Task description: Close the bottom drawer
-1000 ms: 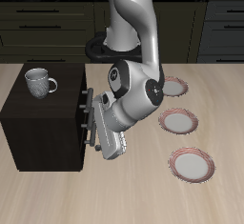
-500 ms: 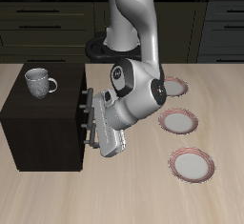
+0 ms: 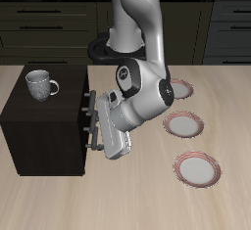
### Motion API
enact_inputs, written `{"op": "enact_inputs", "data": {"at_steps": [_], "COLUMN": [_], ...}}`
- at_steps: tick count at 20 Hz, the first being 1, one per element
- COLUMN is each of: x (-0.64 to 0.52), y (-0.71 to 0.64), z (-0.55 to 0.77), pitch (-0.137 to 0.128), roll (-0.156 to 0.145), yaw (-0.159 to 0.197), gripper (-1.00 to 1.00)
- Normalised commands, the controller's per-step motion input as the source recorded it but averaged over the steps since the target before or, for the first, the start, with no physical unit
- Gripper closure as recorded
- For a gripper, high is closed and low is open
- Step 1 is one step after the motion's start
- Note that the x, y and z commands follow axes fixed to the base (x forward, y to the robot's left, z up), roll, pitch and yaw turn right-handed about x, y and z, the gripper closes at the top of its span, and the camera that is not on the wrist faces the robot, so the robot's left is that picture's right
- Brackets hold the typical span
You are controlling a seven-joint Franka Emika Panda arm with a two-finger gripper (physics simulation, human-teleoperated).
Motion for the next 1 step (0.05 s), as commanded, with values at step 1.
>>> {"op": "enact_inputs", "data": {"at_steps": [1], "x": [-0.13], "y": [-0.03], "z": [0.60], "pitch": [-0.080], "roll": [0.011], "yaw": [-0.034], "gripper": [-1.00]}}
